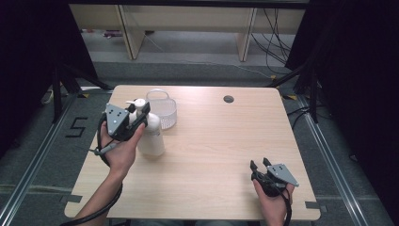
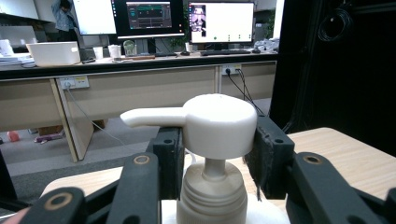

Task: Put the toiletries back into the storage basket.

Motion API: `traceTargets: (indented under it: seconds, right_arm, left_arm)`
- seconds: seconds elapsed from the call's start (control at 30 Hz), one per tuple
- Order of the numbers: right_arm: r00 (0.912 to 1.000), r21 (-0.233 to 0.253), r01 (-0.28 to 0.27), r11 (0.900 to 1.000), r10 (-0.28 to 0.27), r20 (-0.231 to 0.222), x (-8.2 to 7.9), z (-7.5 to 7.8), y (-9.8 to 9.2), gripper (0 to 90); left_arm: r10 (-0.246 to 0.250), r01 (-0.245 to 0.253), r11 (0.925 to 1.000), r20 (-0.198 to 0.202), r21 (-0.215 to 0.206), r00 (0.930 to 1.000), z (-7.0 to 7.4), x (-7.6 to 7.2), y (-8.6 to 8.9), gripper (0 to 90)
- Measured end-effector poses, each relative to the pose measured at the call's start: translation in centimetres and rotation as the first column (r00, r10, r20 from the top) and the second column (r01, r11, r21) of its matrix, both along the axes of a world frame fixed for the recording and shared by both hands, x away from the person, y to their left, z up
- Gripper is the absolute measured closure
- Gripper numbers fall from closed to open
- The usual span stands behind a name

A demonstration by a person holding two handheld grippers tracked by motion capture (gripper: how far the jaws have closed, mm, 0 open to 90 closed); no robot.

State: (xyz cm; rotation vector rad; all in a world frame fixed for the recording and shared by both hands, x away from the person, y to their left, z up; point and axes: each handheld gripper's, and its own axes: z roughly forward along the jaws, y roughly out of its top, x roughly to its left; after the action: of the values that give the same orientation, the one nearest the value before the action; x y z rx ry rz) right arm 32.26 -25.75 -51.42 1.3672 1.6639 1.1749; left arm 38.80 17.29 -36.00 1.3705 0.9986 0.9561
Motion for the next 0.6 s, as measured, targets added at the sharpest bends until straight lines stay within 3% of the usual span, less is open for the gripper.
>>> traceTargets:
  seconds: [0.6]
  right_arm:
    - [0.9999, -0.006, 0.008, 1.0, -0.008, -0.012, -0.1, 0.1, 0.0, 47.8]
  left_arm:
    - [0.004, -0.004, 1.0, 0.024, 0.001, 0.9997, 1.4, 0.7, 0.2, 59.0]
